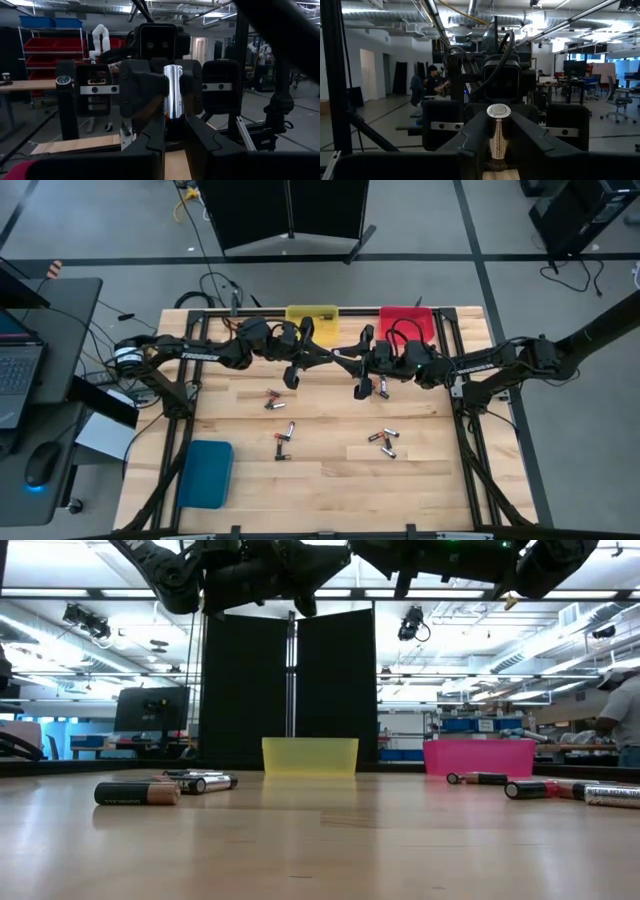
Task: Sort batteries
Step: Put the silver battery into the red bin
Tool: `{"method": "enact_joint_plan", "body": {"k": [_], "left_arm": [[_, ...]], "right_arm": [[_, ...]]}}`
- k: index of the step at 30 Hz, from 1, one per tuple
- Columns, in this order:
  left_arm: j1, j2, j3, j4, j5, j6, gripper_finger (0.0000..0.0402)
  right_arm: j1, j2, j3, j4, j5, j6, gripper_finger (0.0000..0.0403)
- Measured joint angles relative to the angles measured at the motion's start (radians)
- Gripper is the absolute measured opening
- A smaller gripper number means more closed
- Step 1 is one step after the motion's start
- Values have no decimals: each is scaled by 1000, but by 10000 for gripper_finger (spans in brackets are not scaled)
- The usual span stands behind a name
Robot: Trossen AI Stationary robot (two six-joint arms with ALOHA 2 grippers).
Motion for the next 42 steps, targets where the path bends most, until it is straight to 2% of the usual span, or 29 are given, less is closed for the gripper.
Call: {"method": "enact_joint_plan", "body": {"k": [12, 19, 26, 31, 35, 38, 42], "left_arm": [[1, -2, 0, -25, -15, 3, 51], [2, 2, -2, -105, -34, 7, 129], [2, -4, -2, -199, -82, 107, 144], [2, -69, -2, -367, -167, 216, 146], [2, -134, -2, -527, -263, 293, 146], [2, -161, -2, -627, -296, 302, 147], [1, -166, -2, -752, -296, 288, 147]], "right_arm": [[0, 0, -1, -2, 10, -19, 69], [0, -2, 1, 10, 63, -43, 64], [-17, -45, 0, -42, 93, -57, 64], [-59, -168, 0, -268, 214, -73, 64], [-125, -279, 0, -518, 329, -44, 64], [-204, -334, 0, -714, 395, 19, 64], [-346, -342, 0, -946, 406, 145, 64]]}}
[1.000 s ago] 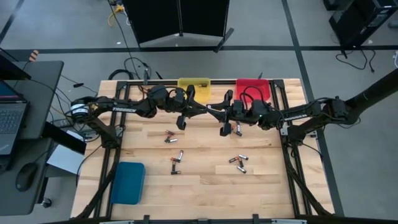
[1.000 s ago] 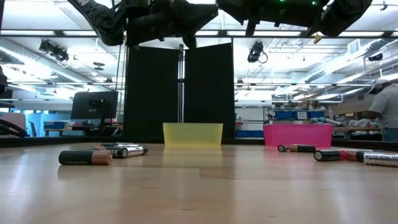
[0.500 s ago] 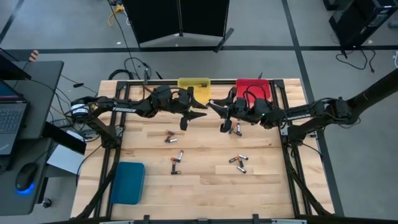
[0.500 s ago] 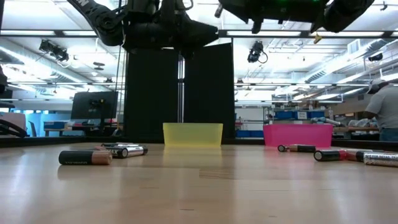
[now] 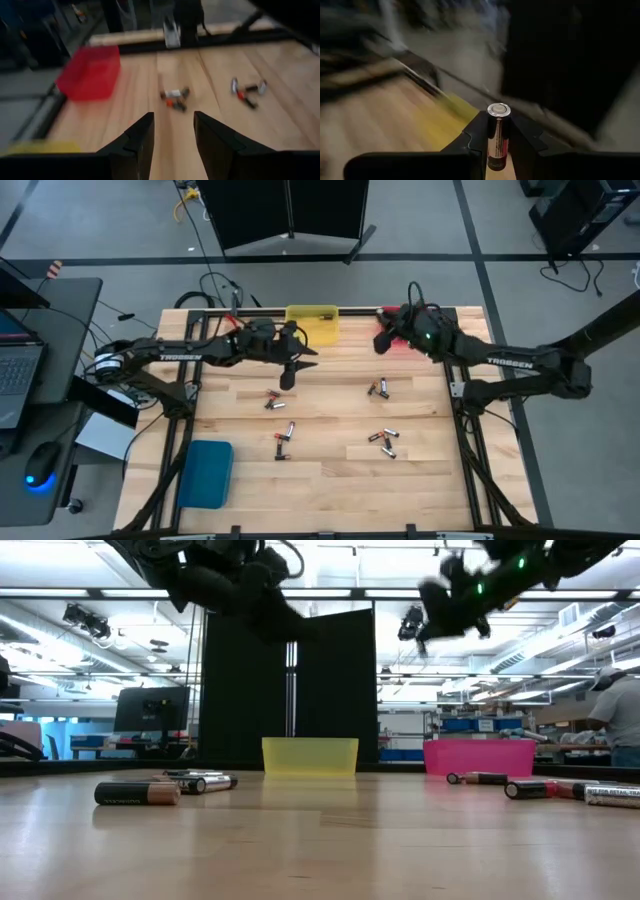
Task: Sort batteries
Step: Put the silver battery into the red bin
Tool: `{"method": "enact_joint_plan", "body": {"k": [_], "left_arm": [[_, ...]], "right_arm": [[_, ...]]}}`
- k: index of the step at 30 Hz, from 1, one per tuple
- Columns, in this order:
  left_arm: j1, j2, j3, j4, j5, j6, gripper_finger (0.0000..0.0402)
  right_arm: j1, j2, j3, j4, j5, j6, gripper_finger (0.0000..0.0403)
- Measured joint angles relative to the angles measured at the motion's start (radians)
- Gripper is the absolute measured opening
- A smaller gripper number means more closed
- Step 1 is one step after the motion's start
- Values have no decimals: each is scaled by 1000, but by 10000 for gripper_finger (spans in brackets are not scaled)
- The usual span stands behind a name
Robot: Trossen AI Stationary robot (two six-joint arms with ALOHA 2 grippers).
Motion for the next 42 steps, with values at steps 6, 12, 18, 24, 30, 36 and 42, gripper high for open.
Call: {"method": "enact_joint_plan", "body": {"k": [6, 12, 18, 24, 30, 36, 42], "left_arm": [[0, 0, 0, -105, 0, -16, 147], [0, 0, 0, -92, 0, -23, 147], [0, 0, 0, -80, 0, -19, 147], [0, 0, 0, -77, -7, -19, 147], [0, 0, 0, -79, -14, -19, 147], [0, 0, 0, -82, -14, -19, 147], [-1, 0, 0, -94, -14, -20, 147]], "right_arm": [[-234, 102, -1, -173, -120, 140, 64], [-408, 250, -1, -213, -265, 177, 64], [-503, 375, 52, -291, -320, 175, 64], [-534, 503, 205, -441, -321, 135, 64], [-555, 632, 307, -535, -313, 120, 64], [-557, 699, 317, -536, -309, 110, 66], [-557, 685, 317, -539, -301, 87, 93]]}}
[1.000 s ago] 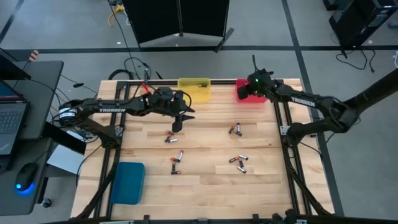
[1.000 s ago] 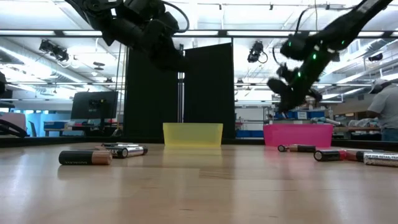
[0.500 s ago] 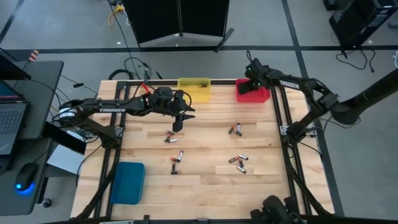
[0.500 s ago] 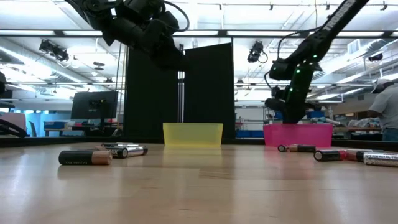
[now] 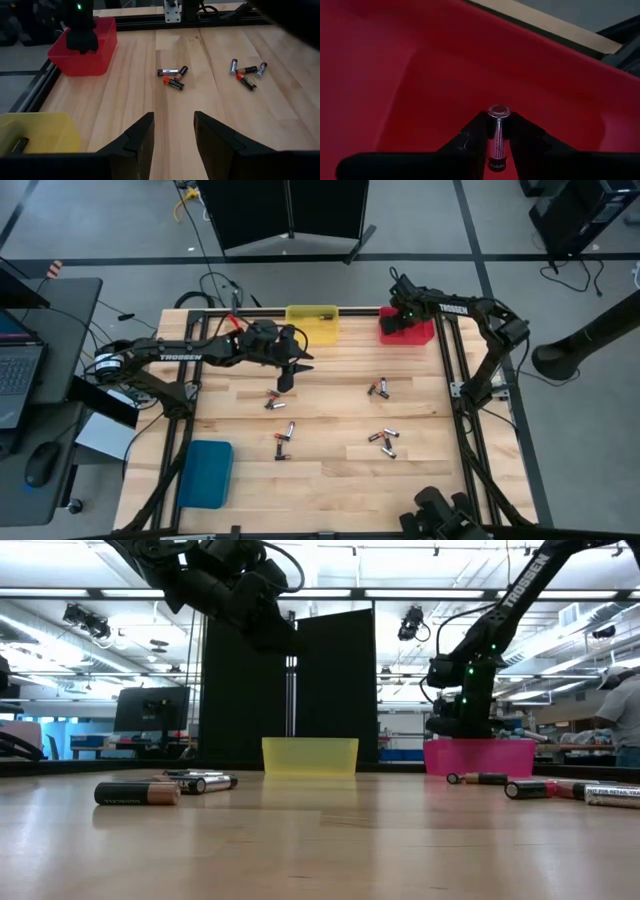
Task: Sort batteries
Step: Put the silver battery into the red bin, then put the black-red battery into the blue bin
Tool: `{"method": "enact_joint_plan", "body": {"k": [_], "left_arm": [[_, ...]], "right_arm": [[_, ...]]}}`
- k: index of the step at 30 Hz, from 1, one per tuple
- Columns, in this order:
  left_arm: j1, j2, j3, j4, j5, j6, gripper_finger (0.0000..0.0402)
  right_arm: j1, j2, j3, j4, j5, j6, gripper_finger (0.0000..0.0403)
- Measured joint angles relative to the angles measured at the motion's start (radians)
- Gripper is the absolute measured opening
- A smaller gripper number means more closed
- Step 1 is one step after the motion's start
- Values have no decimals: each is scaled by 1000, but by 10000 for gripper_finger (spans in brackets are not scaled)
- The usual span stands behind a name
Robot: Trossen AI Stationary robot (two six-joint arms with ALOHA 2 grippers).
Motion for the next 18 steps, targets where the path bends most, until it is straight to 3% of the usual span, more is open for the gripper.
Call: {"method": "enact_joint_plan", "body": {"k": [11, 14, 18], "left_arm": [[-2, 0, 0, -9, -1, -8, 147], [-3, 0, 0, -13, -1, 8, 147], [-16, -24, 0, -53, 3, 19, 137]], "right_arm": [[15, -142, 1, -56, 2, -109, 155], [37, -201, 1, -93, -13, -167, 148], [122, -282, -31, -96, -24, -211, 104]]}}
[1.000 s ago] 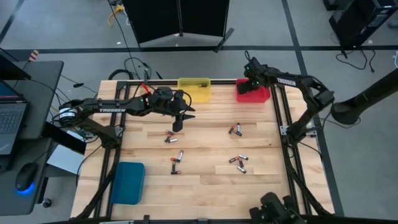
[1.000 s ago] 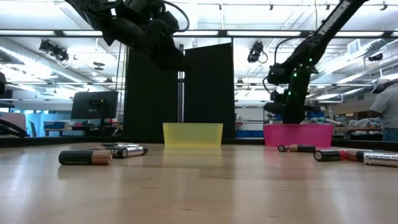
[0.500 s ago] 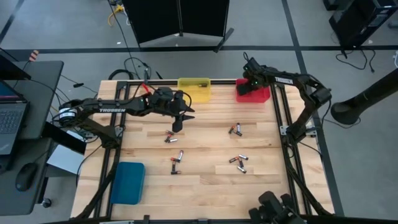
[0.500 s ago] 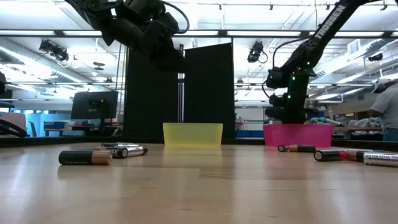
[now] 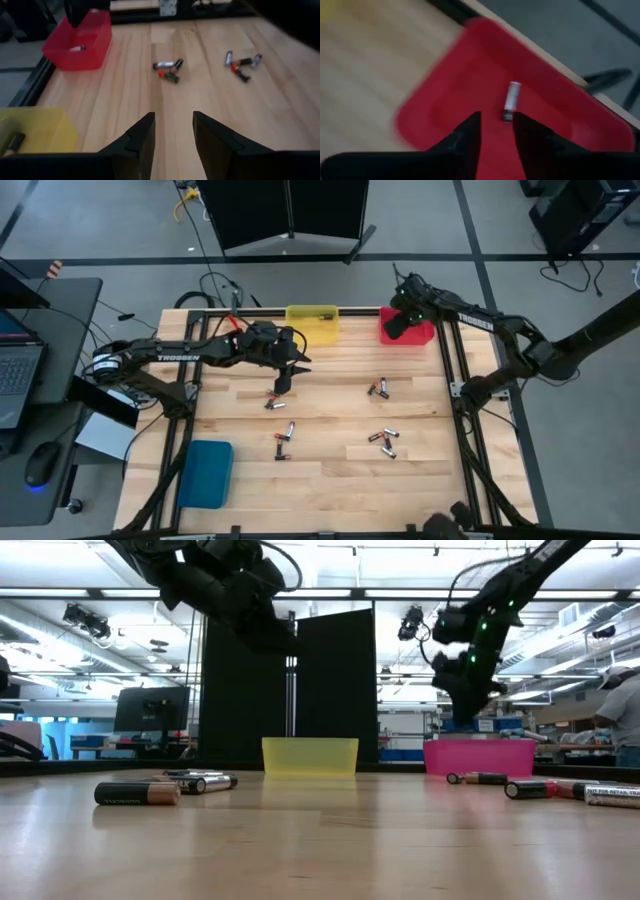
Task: Sort batteries
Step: Put the black-red battery into the blue bin
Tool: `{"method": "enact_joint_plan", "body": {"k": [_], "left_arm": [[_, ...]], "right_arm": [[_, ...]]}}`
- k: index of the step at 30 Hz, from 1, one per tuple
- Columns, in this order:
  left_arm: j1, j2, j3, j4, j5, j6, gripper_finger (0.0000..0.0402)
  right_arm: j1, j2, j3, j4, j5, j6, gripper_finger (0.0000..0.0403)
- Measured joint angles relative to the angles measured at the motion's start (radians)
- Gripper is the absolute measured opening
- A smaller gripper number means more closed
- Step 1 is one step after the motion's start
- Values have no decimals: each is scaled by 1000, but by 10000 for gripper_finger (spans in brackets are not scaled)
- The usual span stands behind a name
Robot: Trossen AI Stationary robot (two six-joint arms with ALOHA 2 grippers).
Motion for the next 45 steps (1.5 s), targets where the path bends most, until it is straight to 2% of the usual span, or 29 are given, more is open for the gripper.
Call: {"method": "enact_joint_plan", "body": {"k": [6, 11, 16, 22, 27, 36, 38, 45], "left_arm": [[-26, -39, 0, -52, 4, 31, 97], [-34, -50, 0, -105, 4, 46, 57], [-56, -49, 0, -149, -5, 47, 20], [-131, -49, 0, -190, -52, 1, 5], [-205, -49, -36, -194, -152, -38, 8], [-274, -67, -217, 87, -184, -235, 9], [-280, -70, -234, 147, -226, -267, 9], [-289, -70, -245, 163, -399, -355, 9]], "right_arm": [[186, -101, -103, 125, -4, -12, 13], [330, -152, -190, 270, -4, 34, 20], [453, -170, -254, 421, -5, 60, 8], [546, -158, -296, 530, -5, 81, 16], [595, -154, -318, 584, -5, 90, 7], [619, -116, -320, 676, -4, 67, 14], [615, -107, -320, 692, -4, 56, 8], [557, -45, -320, 781, -10, 71, 11]]}}
